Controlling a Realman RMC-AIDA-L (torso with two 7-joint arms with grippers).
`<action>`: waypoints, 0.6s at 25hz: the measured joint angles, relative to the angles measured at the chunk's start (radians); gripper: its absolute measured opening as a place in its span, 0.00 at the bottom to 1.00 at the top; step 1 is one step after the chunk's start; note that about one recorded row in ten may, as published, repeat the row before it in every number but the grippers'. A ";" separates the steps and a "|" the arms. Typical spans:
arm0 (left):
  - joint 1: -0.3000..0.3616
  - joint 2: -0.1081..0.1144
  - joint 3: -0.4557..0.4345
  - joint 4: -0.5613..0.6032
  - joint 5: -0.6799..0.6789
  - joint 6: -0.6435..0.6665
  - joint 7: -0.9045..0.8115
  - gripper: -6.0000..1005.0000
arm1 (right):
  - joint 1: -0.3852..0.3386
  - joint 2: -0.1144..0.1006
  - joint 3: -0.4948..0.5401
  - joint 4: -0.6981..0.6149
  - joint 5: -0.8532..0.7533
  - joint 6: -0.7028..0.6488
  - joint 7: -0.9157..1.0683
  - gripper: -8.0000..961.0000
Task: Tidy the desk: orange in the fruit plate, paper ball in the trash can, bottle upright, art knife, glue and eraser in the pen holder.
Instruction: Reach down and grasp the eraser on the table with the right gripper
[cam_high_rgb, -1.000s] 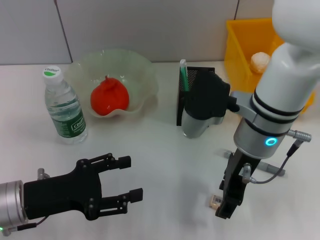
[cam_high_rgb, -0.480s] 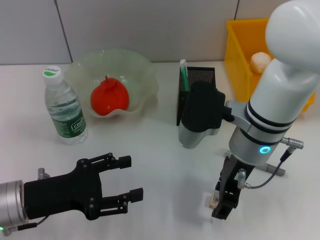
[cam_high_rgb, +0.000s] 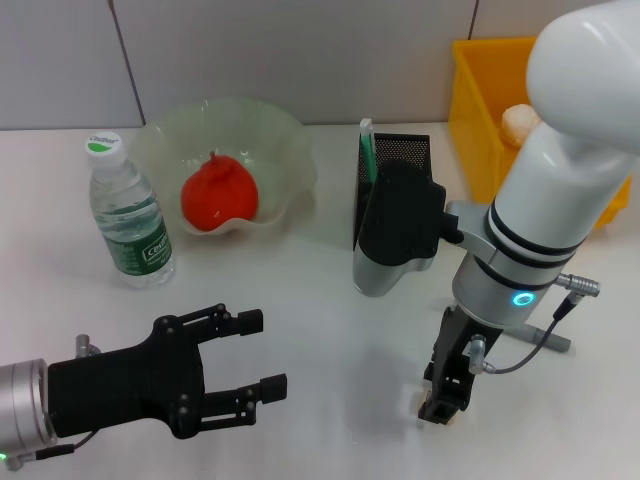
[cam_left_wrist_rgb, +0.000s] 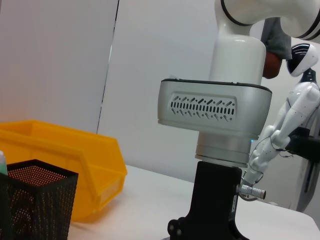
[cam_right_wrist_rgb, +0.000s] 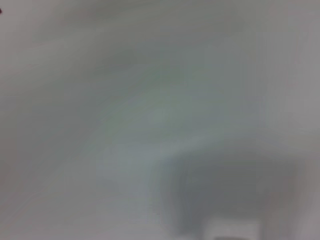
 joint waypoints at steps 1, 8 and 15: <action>0.000 0.000 0.000 0.000 0.000 0.000 0.000 0.79 | 0.000 0.000 -0.002 0.000 0.000 0.001 -0.001 0.54; 0.000 0.000 0.000 -0.001 -0.001 0.001 0.000 0.79 | 0.001 0.000 -0.027 -0.005 0.005 0.007 -0.002 0.49; 0.000 -0.001 0.000 0.000 -0.001 -0.001 -0.001 0.79 | 0.001 0.000 -0.036 -0.007 0.016 0.008 -0.003 0.48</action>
